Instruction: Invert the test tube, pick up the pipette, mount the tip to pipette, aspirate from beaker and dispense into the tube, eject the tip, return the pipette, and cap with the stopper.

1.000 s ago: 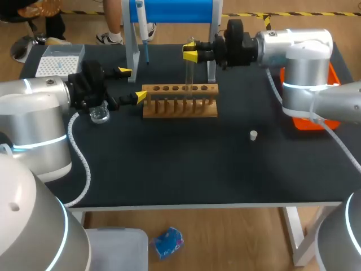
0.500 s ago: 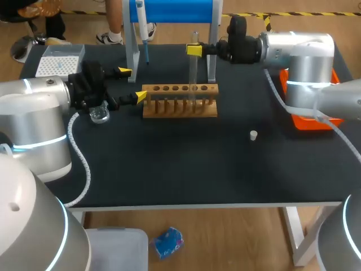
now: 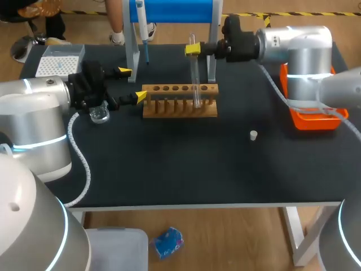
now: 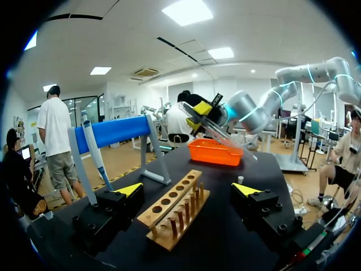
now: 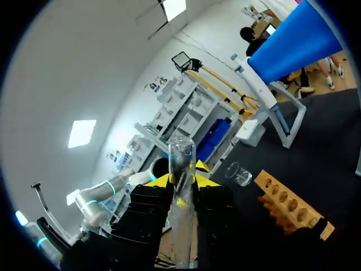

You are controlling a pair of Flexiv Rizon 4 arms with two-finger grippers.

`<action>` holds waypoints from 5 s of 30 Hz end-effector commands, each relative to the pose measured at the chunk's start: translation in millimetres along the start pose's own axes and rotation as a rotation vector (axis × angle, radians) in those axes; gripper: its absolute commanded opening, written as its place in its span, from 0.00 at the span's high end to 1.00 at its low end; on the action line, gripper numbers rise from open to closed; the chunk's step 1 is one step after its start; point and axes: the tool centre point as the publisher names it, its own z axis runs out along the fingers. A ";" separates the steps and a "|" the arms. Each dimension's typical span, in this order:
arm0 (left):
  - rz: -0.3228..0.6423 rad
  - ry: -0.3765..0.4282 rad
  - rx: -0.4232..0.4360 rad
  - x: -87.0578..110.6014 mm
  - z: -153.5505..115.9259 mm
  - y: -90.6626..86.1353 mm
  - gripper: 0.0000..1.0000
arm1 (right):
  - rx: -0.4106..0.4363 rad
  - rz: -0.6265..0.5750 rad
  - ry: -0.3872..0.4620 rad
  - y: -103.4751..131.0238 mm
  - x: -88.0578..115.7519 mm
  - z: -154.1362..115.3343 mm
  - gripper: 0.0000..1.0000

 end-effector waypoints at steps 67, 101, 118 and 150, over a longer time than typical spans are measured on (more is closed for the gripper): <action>0.486 0.101 0.435 30.8 8.7 -19.6 0.00 | 0.032 0.585 -0.022 -17.2 -31.7 -4.7 1.00; 1.202 -0.058 0.349 86.2 47.2 -56.0 0.00 | 0.032 0.585 -0.022 -17.2 -31.7 -4.7 1.00; 1.425 0.066 0.412 108.3 84.2 -72.0 0.00 | 0.032 0.585 -0.022 -17.2 -31.7 -4.7 1.00; 1.606 0.136 0.498 112.1 126.7 -81.8 0.15 | 0.032 0.585 -0.022 -17.2 -31.7 -4.7 1.00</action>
